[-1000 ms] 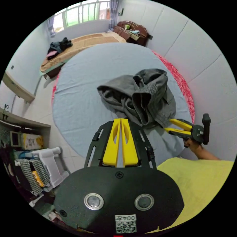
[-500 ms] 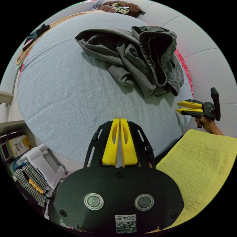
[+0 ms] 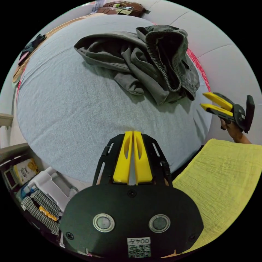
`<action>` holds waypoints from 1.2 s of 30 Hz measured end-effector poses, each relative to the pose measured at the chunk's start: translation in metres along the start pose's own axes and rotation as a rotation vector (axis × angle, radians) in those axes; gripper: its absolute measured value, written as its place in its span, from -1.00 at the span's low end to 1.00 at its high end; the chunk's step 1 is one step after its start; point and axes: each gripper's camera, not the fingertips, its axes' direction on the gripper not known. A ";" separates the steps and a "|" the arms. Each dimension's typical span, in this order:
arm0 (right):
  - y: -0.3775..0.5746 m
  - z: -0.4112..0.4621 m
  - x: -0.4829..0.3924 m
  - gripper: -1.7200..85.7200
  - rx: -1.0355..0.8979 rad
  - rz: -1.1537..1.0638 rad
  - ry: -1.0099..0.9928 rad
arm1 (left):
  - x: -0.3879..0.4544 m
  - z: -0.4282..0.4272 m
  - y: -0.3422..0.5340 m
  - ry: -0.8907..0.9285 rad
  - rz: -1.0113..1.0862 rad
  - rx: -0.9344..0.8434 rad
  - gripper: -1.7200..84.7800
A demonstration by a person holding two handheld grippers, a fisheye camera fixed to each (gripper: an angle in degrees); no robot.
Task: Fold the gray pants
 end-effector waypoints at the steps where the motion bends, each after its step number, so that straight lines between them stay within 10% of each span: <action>1: 0.000 -0.002 -0.003 -0.67 0.029 -0.019 0.013 | -0.005 0.001 -0.002 -0.005 0.015 -0.006 -0.95; 11: -0.020 0.027 -0.014 -0.63 -0.069 -0.272 0.211 | -0.033 0.009 -0.009 -0.101 0.128 -0.043 -0.89; 16: -0.023 0.007 0.025 -0.79 -0.019 -0.317 0.266 | -0.052 0.009 -0.016 0.180 0.174 -0.023 -0.74; 27: -0.022 -0.030 0.287 -0.83 0.109 0.384 -0.296 | -0.048 0.014 -0.050 0.250 0.136 0.142 -0.62; 36: -0.010 0.016 0.404 -0.85 0.068 0.485 -0.507 | -0.060 0.031 -0.064 0.244 -0.091 0.187 -0.62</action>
